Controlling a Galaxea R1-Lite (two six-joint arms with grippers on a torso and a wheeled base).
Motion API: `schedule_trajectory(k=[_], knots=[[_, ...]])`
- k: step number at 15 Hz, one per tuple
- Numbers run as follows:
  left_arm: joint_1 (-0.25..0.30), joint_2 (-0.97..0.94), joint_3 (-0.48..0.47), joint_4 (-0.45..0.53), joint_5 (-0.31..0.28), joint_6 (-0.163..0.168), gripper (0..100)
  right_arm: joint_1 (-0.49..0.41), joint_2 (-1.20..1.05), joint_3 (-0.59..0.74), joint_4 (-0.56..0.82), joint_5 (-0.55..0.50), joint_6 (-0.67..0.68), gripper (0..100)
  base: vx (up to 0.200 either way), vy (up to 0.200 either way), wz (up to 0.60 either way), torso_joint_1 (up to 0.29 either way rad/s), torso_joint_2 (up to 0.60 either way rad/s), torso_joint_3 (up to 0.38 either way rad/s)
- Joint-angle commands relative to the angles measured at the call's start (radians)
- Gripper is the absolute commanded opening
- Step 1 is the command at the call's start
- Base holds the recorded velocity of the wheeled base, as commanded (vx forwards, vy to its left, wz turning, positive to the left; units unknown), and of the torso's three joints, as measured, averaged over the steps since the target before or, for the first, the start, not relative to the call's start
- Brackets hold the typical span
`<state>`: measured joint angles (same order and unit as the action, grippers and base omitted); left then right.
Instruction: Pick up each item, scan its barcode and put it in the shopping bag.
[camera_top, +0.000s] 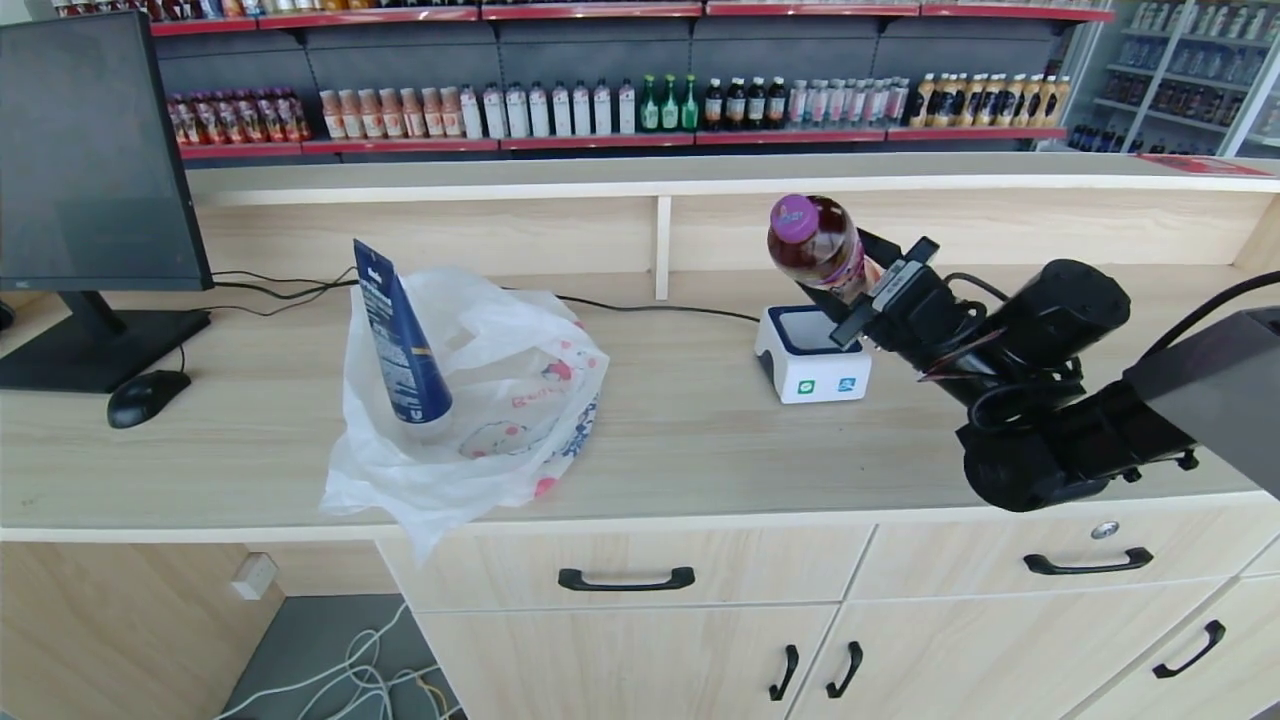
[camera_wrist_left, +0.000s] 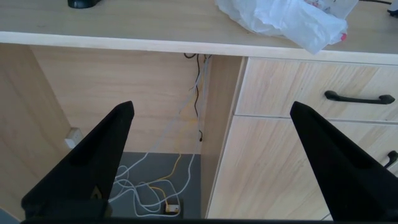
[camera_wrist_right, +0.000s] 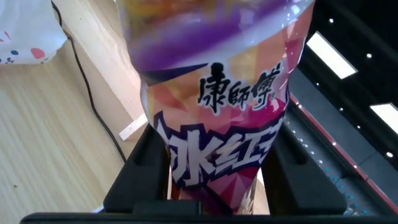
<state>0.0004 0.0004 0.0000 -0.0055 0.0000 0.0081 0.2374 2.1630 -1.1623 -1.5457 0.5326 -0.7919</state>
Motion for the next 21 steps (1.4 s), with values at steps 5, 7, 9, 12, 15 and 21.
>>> schedule_trajectory(k=[5,7,9,12,15,21], knots=[[0.0,0.0,0.0,-0.001,0.0,0.001,100,-0.018,-0.006,-0.043,0.033,0.092,-0.056,0,0.0,0.0,0.0,0.0,0.0,0.0],[0.001,0.0,0.0,-0.001,0.0,0.0,100,-0.018,-0.008,-0.034,0.035,0.113,-0.064,0,0.0,0.0,0.0,0.0,0.0,0.0],[0.001,0.0,0.0,-0.001,0.0,0.001,100,-0.018,0.021,-0.033,0.035,0.115,-0.067,0,0.0,0.0,0.0,0.0,0.0,0.0],[0.001,0.0,0.0,-0.001,0.0,0.0,100,-0.02,0.058,-0.034,0.035,0.116,-0.07,0,0.0,0.0,0.0,0.0,0.0,0.0],[0.001,0.0,0.0,-0.001,0.0,0.001,100,-0.02,0.058,-0.034,0.035,0.115,-0.07,0,0.0,0.0,0.0,0.0,0.0,0.0],[0.0,0.0,0.0,-0.001,0.0,0.001,100,-0.02,0.066,-0.036,0.035,0.109,-0.073,0,0.0,0.0,0.0,0.0,0.0,0.0]])
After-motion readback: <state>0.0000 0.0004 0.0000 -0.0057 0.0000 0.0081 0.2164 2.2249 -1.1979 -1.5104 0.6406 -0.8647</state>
